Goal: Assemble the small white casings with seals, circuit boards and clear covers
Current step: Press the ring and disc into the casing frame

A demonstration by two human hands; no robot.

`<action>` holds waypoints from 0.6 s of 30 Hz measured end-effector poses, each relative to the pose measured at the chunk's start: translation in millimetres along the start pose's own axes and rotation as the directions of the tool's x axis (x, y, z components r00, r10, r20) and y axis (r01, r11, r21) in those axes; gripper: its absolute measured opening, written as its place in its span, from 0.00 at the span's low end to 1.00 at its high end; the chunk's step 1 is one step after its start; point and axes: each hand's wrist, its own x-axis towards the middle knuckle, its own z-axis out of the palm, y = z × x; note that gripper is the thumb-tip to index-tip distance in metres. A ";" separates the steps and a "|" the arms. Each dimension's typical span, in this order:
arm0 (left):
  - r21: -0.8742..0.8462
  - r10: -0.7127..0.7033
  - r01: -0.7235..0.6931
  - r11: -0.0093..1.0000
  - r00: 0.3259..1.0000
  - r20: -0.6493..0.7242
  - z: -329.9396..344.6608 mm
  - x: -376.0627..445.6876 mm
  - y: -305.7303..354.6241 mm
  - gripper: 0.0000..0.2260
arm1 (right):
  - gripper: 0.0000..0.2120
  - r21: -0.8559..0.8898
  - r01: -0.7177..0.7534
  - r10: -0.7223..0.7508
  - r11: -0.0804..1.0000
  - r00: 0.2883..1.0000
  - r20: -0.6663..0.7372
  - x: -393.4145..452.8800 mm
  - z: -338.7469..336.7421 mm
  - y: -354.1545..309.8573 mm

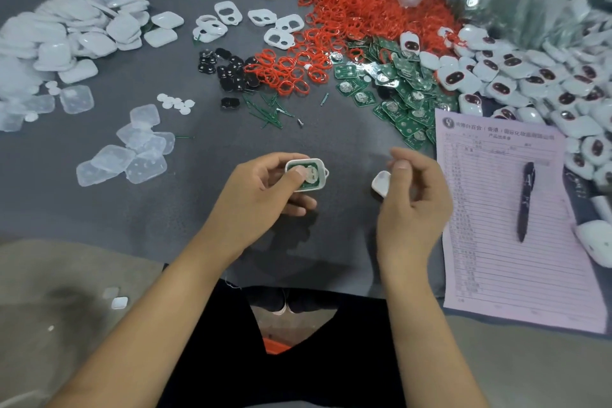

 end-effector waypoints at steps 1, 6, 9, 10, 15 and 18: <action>0.010 0.003 -0.003 1.000 1.000 0.003 -0.4 -0.3 0.8 0.08 | 0.10 -0.040 0.005 -0.008 0.999 0.997 -0.075 1.9 -5.2 0.6; 0.135 0.063 -0.065 0.989 0.998 0.022 7.9 2.9 2.3 0.06 | 0.09 -0.253 0.049 -0.063 0.966 0.997 -0.049 8.1 -29.9 11.5; 0.164 0.130 -0.136 0.977 0.990 0.048 19.3 4.1 2.3 0.07 | 0.10 -0.538 0.133 -0.034 0.833 0.981 0.190 9.2 -34.8 21.1; 0.146 0.136 -0.143 0.979 0.989 0.061 24.4 5.0 2.8 0.07 | 0.12 -0.572 0.156 -0.018 0.805 0.971 0.240 9.4 -35.1 22.9; -0.031 0.061 -0.059 0.998 0.995 0.082 41.3 12.8 7.6 0.06 | 0.03 -0.414 0.131 0.003 0.901 0.952 0.308 9.0 -36.4 20.1; -0.138 0.014 0.000 0.990 0.995 0.095 44.8 15.7 6.6 0.06 | 0.06 -0.288 0.086 -0.002 0.954 0.960 0.281 8.7 -40.9 20.5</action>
